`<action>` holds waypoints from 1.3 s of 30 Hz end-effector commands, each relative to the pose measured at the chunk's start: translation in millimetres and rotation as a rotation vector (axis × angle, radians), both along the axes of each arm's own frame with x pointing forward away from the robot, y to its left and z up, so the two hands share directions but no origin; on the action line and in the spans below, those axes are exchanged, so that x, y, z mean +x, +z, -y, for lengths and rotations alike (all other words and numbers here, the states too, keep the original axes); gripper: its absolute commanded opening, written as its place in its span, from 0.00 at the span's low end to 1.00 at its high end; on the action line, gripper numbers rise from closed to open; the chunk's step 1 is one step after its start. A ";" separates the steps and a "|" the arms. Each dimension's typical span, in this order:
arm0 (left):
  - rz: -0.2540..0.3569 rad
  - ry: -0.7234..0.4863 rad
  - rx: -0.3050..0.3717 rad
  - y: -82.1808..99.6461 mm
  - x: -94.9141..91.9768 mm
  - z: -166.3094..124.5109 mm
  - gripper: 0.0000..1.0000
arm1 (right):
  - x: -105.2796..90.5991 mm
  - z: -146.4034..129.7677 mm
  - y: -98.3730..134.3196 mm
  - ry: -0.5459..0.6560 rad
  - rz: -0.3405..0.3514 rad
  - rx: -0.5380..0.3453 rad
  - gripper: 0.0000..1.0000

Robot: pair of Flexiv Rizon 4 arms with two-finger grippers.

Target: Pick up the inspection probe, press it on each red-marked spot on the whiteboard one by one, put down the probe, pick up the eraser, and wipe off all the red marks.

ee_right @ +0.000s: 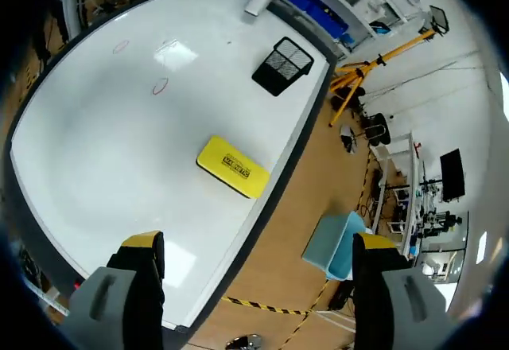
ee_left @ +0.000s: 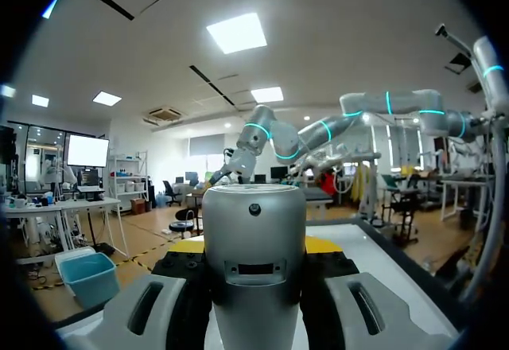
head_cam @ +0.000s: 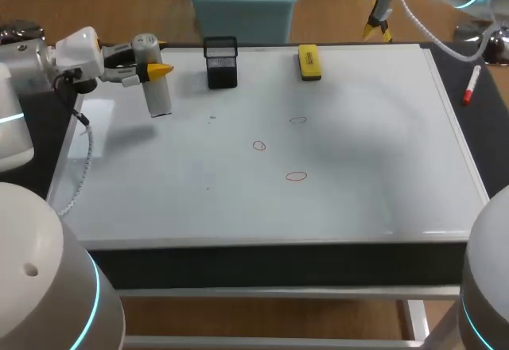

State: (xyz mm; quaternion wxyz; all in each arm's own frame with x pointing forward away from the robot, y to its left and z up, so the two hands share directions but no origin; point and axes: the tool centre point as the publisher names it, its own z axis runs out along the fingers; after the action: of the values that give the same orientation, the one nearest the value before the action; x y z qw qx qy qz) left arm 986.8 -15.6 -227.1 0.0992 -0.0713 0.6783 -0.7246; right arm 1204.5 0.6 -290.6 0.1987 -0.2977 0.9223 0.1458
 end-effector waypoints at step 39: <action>0.002 0.002 0.000 0.6 -0.3 0.6 0.00 | -23.7 -57.9 -59.6 0.817 0.028 -0.306 1.00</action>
State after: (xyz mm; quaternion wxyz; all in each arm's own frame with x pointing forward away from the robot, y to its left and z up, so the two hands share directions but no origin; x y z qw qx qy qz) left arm 987.0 -15.7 -227.3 0.0992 -0.0713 0.6781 -0.7248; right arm 1179.7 50.2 -350.1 0.1031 -0.6648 0.7352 0.0826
